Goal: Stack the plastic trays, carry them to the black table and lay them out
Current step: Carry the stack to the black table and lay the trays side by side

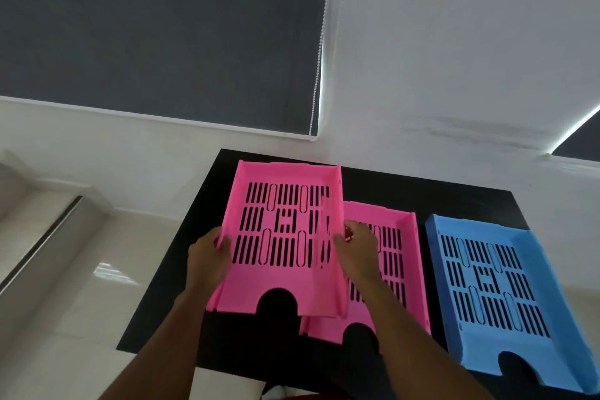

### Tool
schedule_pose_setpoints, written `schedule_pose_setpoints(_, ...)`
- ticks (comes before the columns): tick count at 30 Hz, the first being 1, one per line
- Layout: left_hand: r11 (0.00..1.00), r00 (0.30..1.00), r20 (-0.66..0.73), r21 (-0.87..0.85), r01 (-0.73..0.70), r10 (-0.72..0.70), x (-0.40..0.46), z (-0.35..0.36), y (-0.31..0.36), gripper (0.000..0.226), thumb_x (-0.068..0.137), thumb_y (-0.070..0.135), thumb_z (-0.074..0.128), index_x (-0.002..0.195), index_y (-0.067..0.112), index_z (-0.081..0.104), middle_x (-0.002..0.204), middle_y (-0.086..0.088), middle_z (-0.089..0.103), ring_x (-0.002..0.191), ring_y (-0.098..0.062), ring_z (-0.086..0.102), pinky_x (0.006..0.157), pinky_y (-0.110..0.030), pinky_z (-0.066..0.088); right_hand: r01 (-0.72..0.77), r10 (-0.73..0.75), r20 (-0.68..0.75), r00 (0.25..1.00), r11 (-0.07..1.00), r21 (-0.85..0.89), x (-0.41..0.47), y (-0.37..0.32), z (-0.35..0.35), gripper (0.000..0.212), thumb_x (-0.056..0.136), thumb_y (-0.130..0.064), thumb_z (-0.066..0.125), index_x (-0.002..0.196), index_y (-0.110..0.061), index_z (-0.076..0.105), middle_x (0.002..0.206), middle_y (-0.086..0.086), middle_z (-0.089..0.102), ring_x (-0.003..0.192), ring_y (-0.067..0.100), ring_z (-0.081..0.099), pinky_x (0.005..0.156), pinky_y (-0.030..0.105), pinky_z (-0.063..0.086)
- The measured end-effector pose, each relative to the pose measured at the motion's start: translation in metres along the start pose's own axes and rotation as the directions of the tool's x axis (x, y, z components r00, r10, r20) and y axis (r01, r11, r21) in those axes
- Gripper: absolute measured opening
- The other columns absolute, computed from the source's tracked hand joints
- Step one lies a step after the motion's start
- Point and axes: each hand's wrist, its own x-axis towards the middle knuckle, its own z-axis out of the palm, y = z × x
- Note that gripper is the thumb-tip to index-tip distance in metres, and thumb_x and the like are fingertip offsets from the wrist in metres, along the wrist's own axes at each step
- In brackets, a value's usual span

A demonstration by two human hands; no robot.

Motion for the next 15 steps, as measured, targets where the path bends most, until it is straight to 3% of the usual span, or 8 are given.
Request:
schedule_pose_setpoints(2,0.999,1.000,-0.028,0.036,-0.010,0.011,0.004,-0.016,-0.018,0.021,0.102,0.016,0.051,0.084,0.019,0.061,0.065,0.004,0.067,0.049,-0.002,0.065,0.045,-0.009,0.045,0.019,-0.018,0.026,0.999,1.000,-0.004,-0.004,-0.011,0.020,0.011,0.091,-0.005,0.065,0.101,-0.004,0.071,0.096,0.011,0.063,0.073,0.011,0.057,0.066,0.005,0.051)
schedule_pose_setpoints(4,0.997,0.999,-0.048,0.072,-0.005,0.008,0.010,-0.031,-0.035,0.022,0.101,0.018,0.052,0.082,0.020,0.063,0.062,0.005,0.066,0.049,0.000,0.064,0.045,-0.008,0.043,0.002,-0.002,0.051,0.999,1.000,0.001,-0.009,-0.020,0.040,0.015,0.092,-0.007,0.065,0.106,-0.004,0.070,0.100,0.009,0.063,0.081,0.016,0.060,0.083,0.023,0.057)
schedule_pose_setpoints(5,0.996,0.998,-0.063,0.089,-0.002,0.008,0.012,-0.037,-0.042,0.022,0.101,0.018,0.053,0.082,0.019,0.064,0.060,0.007,0.065,0.047,0.002,0.061,0.044,-0.005,0.040,-0.002,0.003,0.066,0.998,1.000,0.000,-0.012,-0.023,0.049,0.013,0.092,-0.007,0.065,0.103,-0.002,0.069,0.099,0.010,0.062,0.083,0.018,0.062,0.085,0.030,0.058)
schedule_pose_setpoints(7,0.993,0.996,-0.084,0.120,-0.002,0.012,0.016,-0.047,-0.055,0.023,0.101,0.017,0.054,0.081,0.015,0.065,0.054,0.009,0.061,0.043,0.003,0.058,0.040,-0.004,0.037,-0.004,0.006,0.092,0.996,1.000,-0.020,-0.017,-0.027,0.067,0.011,0.093,-0.008,0.064,0.100,-0.001,0.069,0.099,0.011,0.062,0.083,0.018,0.063,0.077,0.021,0.057)
schedule_pose_setpoints(9,0.993,0.997,-0.075,0.121,-0.009,0.018,0.021,-0.053,-0.068,0.026,0.100,0.016,0.054,0.075,0.017,0.061,0.053,0.007,0.061,0.043,-0.003,0.059,0.039,-0.013,0.044,-0.010,0.013,0.108,0.994,0.999,-0.033,-0.022,-0.027,0.084,0.013,0.094,-0.008,0.062,0.104,-0.004,0.070,0.101,0.009,0.060,0.078,0.009,0.059,0.068,0.010,0.052)
schedule_pose_setpoints(11,0.995,0.998,-0.060,0.099,-0.002,0.008,0.024,-0.056,-0.078,0.035,0.101,0.016,0.053,0.069,0.029,0.053,0.054,0.003,0.063,0.043,-0.009,0.060,0.040,-0.021,0.049,-0.029,0.033,0.125,0.992,0.999,-0.033,-0.025,-0.026,0.097,0.016,0.095,-0.006,0.061,0.109,-0.004,0.068,0.102,0.007,0.059,0.079,0.006,0.060,0.078,0.020,0.060)
schedule_pose_setpoints(13,0.996,0.999,-0.045,0.087,0.015,-0.011,0.028,-0.056,-0.087,0.034,0.101,0.016,0.053,0.071,0.031,0.053,0.056,0.002,0.063,0.043,-0.011,0.059,0.043,-0.022,0.048,-0.045,0.053,0.158,0.986,0.998,-0.053,-0.028,-0.026,0.109,0.022,0.095,-0.004,0.059,0.115,-0.003,0.066,0.107,0.010,0.061,0.092,0.017,0.066,0.091,0.036,0.060)
schedule_pose_setpoints(15,0.996,0.999,-0.028,0.086,0.030,-0.028,0.032,-0.055,-0.094,0.029,0.101,0.016,0.052,0.075,0.027,0.056,0.057,0.003,0.063,0.044,-0.011,0.059,0.046,-0.022,0.047,-0.042,0.060,0.179,0.982,0.994,-0.104,-0.029,-0.024,0.118,0.030,0.095,-0.002,0.057,0.124,-0.004,0.063,0.115,0.012,0.062,0.103,0.022,0.065,0.098,0.034,0.055)
